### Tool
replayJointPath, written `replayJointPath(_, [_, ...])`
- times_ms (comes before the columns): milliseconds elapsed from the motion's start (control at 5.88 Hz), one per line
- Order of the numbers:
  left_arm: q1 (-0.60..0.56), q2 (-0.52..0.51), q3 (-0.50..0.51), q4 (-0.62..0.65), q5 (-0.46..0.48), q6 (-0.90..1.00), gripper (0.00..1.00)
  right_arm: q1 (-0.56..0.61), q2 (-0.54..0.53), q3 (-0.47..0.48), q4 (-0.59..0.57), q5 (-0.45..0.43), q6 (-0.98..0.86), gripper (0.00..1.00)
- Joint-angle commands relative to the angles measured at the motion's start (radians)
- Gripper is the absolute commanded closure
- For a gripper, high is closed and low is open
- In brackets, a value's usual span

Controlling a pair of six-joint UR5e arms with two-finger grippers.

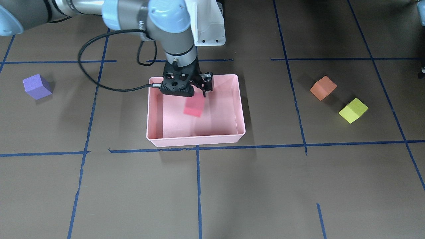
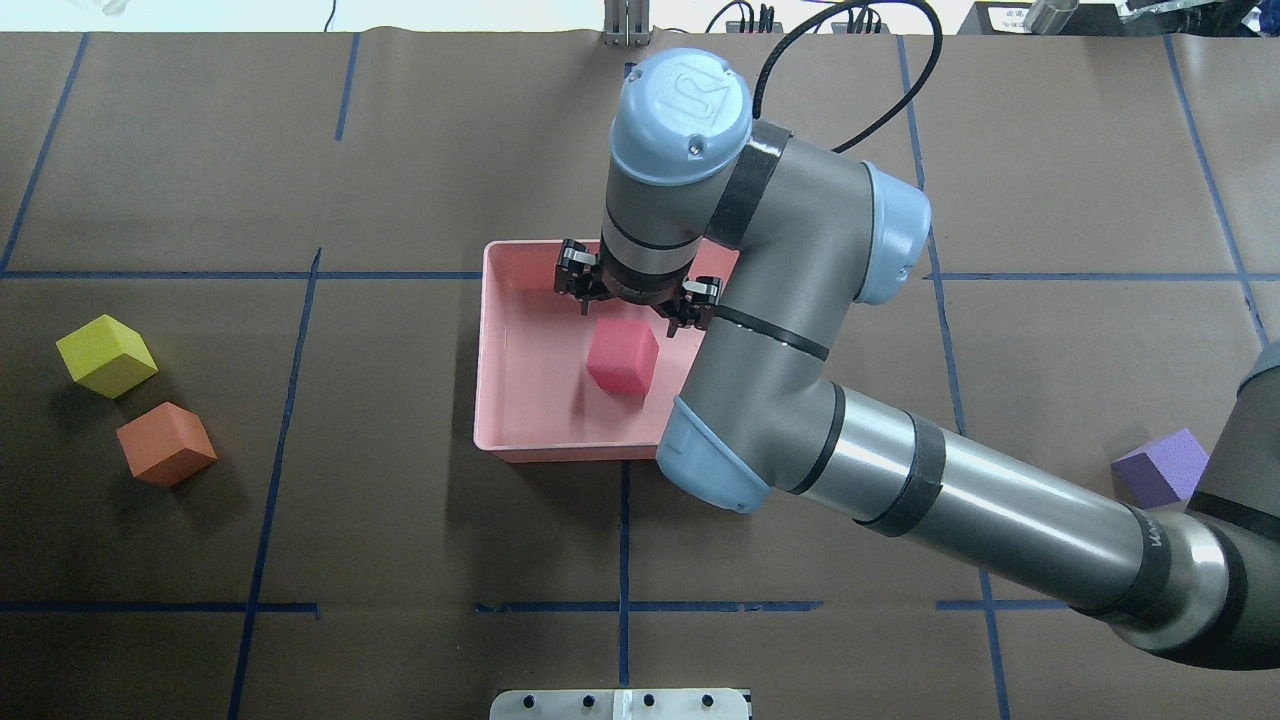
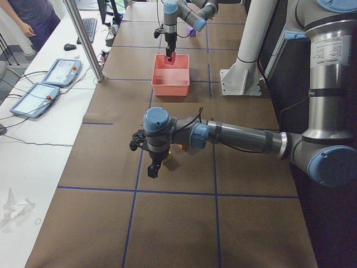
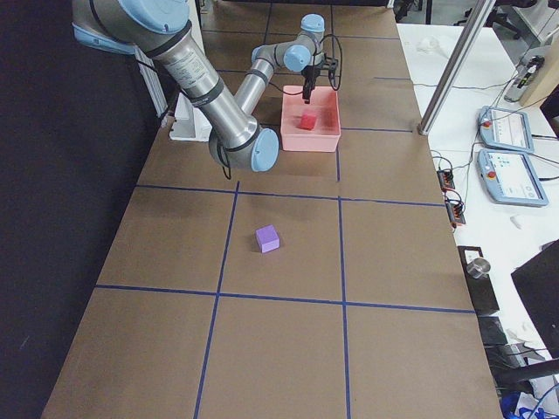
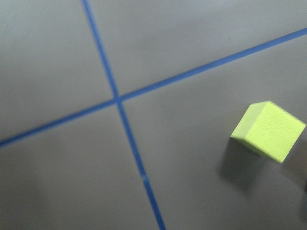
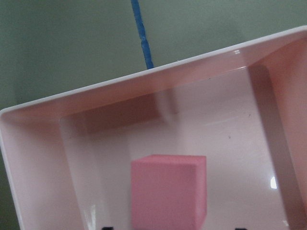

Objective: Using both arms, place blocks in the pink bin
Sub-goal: 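Carry the pink cube over the pink bin with the right gripper, then release the pink cube into the bin while the left gripper reaches the yellow cube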

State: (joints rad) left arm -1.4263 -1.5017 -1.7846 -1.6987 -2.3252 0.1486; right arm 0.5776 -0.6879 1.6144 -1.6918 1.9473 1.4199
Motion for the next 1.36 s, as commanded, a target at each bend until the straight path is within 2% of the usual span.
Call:
replayJointPath(0, [0.078,-0.047,0.068,-0.116,0.0,-0.004,0.0,-0.009,-0.007,0.022,-0.047,-0.021,-0.094,0.0])
replayJointPath(170, [0.158,-0.052,0.071,-0.165,0.001,-0.007,0.0,0.022,-0.048,0.089,-0.089,-0.01,-0.183,0.0])
replayJointPath(340, [0.255,-0.069,0.082,-0.209,0.007,-0.014,0.0,0.048,-0.135,0.175,-0.089,0.02,-0.285,0.0])
replayJointPath(510, [0.277,-0.096,0.124,-0.247,0.009,-0.011,0.0,0.092,-0.183,0.22,-0.095,0.05,-0.358,0.0])
replayJointPath(850, [0.289,-0.11,0.189,-0.288,0.009,-0.009,0.0,0.105,-0.202,0.228,-0.094,0.058,-0.387,0.0])
replayJointPath(1190, [0.331,-0.111,0.208,-0.289,0.006,-0.018,0.0,0.105,-0.219,0.232,-0.092,0.059,-0.387,0.0])
